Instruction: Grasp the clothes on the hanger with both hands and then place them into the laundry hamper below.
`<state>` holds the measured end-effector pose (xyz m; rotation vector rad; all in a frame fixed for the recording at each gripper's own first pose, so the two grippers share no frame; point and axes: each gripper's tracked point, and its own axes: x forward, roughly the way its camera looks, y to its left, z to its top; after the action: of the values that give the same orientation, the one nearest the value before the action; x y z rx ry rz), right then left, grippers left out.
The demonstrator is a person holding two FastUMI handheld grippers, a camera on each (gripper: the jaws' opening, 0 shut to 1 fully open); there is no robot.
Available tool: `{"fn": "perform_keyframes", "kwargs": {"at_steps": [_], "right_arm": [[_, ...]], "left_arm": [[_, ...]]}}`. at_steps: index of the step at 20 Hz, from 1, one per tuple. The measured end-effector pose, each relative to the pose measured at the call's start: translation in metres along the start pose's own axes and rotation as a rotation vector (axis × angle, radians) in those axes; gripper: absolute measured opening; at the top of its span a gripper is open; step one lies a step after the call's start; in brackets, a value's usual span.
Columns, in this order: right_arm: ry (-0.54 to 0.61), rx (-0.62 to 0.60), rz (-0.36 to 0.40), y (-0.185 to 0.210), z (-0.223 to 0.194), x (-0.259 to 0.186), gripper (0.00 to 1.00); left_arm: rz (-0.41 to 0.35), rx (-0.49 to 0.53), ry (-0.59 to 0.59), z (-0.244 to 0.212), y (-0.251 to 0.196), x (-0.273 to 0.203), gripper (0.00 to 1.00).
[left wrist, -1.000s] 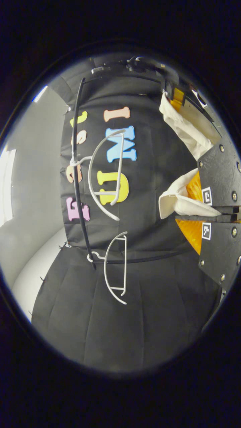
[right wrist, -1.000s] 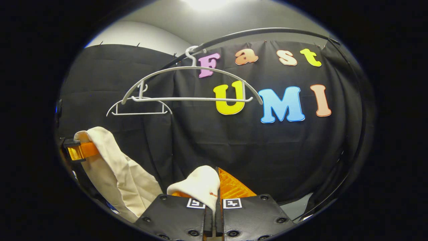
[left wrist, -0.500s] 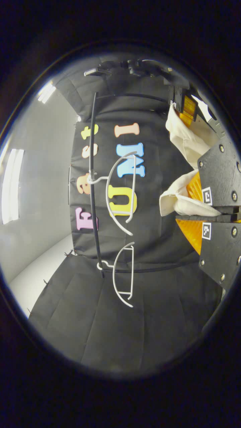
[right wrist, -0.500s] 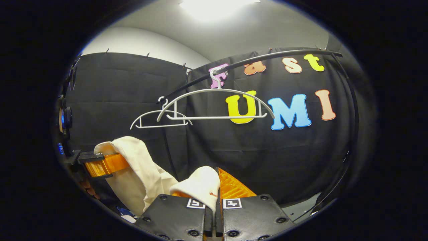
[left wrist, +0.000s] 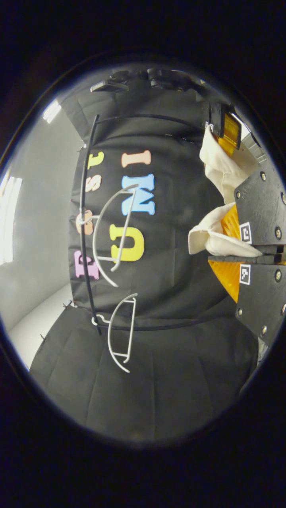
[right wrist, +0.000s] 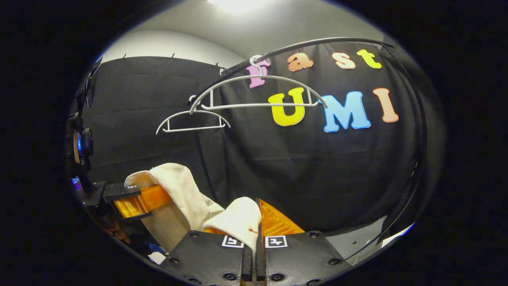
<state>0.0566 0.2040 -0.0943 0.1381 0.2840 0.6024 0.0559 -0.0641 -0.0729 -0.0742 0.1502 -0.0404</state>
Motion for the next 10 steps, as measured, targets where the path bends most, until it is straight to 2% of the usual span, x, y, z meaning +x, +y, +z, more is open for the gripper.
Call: {"fn": "perform_keyframes", "kwargs": {"at_steps": [10], "right_arm": [[0.205,-0.007,-0.081,-0.033,-0.124,0.015,0.07]], "left_arm": [[0.028,0.059,0.211,-0.129,0.003,0.025,0.02]]}}
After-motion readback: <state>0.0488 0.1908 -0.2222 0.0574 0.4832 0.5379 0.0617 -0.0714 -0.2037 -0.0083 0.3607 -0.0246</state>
